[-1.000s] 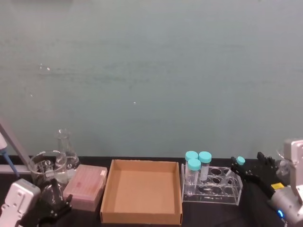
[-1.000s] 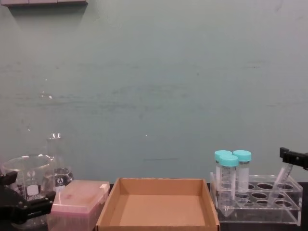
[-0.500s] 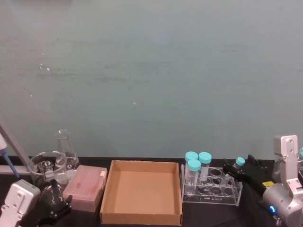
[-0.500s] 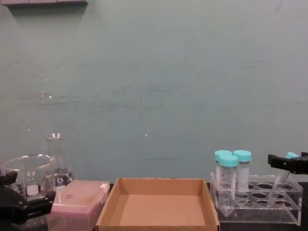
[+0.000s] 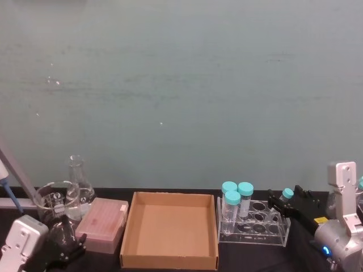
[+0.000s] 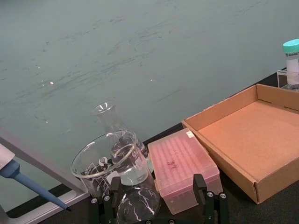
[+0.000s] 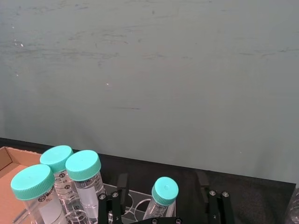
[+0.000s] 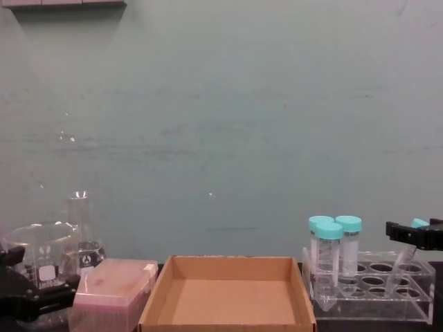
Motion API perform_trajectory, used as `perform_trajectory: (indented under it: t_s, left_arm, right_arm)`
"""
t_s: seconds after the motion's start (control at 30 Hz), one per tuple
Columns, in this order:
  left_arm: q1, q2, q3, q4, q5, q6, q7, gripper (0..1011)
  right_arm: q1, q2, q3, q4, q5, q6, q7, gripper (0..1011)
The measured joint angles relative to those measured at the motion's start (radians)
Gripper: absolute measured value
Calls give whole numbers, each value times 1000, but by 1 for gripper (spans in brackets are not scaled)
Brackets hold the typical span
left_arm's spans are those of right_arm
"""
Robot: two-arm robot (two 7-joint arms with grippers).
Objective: Use the right hand to move the test tube from the test tube rack into the box.
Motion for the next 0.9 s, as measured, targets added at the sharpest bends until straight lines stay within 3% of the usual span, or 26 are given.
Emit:
perform_trajectory:
  t_s: [0.7, 0.9]
  left_arm:
    - [0, 0, 0, 0, 0, 0, 0, 1000]
    - [0, 0, 0, 0, 0, 0, 0, 1000]
  right_arm:
    - [-2, 2, 0, -4, 1, 0, -3, 292]
    - [-2, 2, 0, -4, 2, 0, -4, 279]
